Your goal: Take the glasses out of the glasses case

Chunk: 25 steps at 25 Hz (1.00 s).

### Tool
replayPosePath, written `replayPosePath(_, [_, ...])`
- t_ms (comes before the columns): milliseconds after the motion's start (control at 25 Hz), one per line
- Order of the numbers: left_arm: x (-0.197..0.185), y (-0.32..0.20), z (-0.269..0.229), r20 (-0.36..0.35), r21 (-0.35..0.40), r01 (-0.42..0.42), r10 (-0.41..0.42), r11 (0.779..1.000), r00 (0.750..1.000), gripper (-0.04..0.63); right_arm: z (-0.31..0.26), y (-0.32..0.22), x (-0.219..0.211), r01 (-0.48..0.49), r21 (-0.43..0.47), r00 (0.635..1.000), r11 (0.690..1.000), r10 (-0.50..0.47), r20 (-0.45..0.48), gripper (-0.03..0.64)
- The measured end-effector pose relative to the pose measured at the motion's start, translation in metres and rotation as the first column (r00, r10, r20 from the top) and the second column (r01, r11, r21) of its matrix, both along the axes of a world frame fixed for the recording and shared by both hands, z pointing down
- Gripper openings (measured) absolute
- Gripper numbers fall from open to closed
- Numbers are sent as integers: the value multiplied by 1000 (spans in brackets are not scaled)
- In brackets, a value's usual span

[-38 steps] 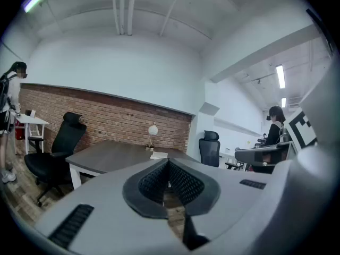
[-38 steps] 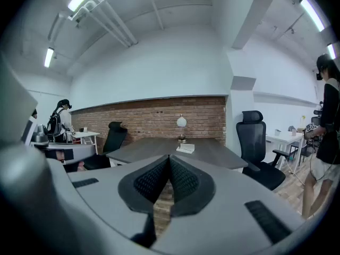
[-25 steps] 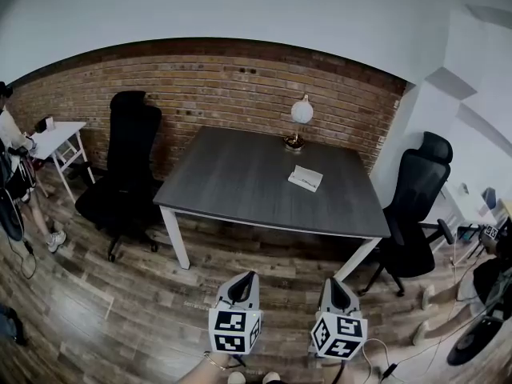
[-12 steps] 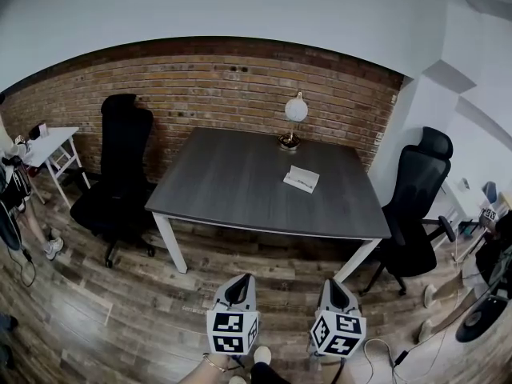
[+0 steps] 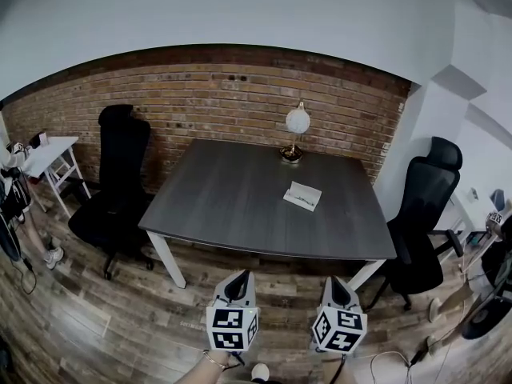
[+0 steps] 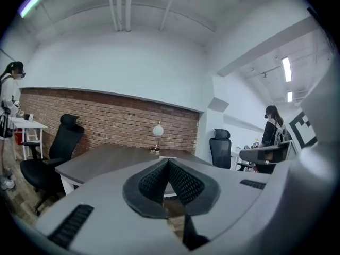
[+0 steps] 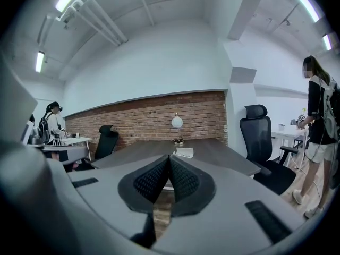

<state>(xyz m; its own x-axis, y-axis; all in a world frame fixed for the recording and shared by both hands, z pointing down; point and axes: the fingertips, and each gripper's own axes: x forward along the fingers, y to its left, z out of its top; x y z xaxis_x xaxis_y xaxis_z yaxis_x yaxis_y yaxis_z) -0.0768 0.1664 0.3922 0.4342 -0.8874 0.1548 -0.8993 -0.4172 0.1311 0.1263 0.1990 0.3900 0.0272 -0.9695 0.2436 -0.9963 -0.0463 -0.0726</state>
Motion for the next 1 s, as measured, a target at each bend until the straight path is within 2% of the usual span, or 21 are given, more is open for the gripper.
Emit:
replayPosePath(480, [27,-78,-2,-14,-7,43,-43,999,999,14,-5,-78,31,35,-2,999,999,-35,-7,32])
replayPosePath(720, [45,-99,0,-9,-9,61,-61,998,998,14,-2,-102,50,57,-5,998,998,-57,-8,34])
replayPosePath(1000, [56,-110,11,20,-31,58,-57,998,998,14,14,-115,67,40,-29,998,999,-39,41,32])
